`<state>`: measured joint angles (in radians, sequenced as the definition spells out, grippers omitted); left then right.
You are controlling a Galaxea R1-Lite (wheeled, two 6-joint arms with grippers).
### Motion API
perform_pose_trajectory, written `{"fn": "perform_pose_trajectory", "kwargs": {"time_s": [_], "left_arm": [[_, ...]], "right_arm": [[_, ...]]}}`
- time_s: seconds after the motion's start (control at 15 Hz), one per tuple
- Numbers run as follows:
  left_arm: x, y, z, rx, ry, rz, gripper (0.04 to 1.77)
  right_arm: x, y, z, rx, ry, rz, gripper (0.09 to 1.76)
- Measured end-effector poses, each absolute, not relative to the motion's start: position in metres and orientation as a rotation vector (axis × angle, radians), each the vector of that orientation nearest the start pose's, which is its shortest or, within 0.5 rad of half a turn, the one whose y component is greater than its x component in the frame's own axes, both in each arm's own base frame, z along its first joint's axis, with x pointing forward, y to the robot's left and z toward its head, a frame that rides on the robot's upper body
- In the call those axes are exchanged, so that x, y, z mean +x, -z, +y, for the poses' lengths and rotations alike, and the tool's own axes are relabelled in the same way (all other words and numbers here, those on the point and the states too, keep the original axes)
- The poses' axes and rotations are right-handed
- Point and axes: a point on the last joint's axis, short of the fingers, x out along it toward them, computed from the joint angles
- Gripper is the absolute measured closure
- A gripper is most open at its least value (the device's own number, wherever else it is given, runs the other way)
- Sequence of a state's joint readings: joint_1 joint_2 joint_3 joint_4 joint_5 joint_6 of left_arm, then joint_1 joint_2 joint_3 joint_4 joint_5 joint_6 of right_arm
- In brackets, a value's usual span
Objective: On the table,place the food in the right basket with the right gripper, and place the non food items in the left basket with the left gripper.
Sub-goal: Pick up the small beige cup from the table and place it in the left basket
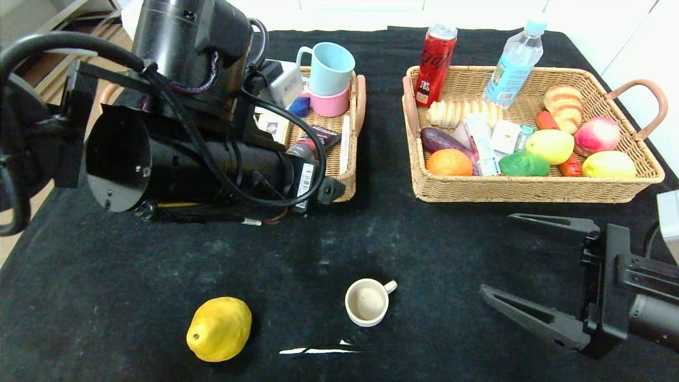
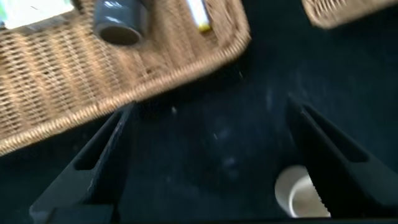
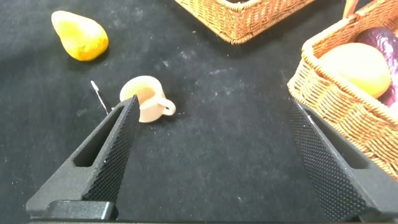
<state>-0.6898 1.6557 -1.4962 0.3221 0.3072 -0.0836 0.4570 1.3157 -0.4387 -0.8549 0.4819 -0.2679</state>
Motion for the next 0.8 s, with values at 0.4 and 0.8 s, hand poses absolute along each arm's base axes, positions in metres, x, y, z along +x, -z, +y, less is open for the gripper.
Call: {"fn": "perform_pose_trajectory", "kwargs": {"time_s": [0.4,0.8], "left_arm": [[0.210,-0.280,-0.182,0.279,0.488,0.491,0.11],[0.193,-0.258,-0.197,0.373,0.573,0.541,0.11]], "right_arm": [[0.168,-0.204,0.094,-0.248,-0.932,-0.111,0.14],[0.165,-0.207,0.091,-0.249,-0.927,-0.131,0.14]]}}
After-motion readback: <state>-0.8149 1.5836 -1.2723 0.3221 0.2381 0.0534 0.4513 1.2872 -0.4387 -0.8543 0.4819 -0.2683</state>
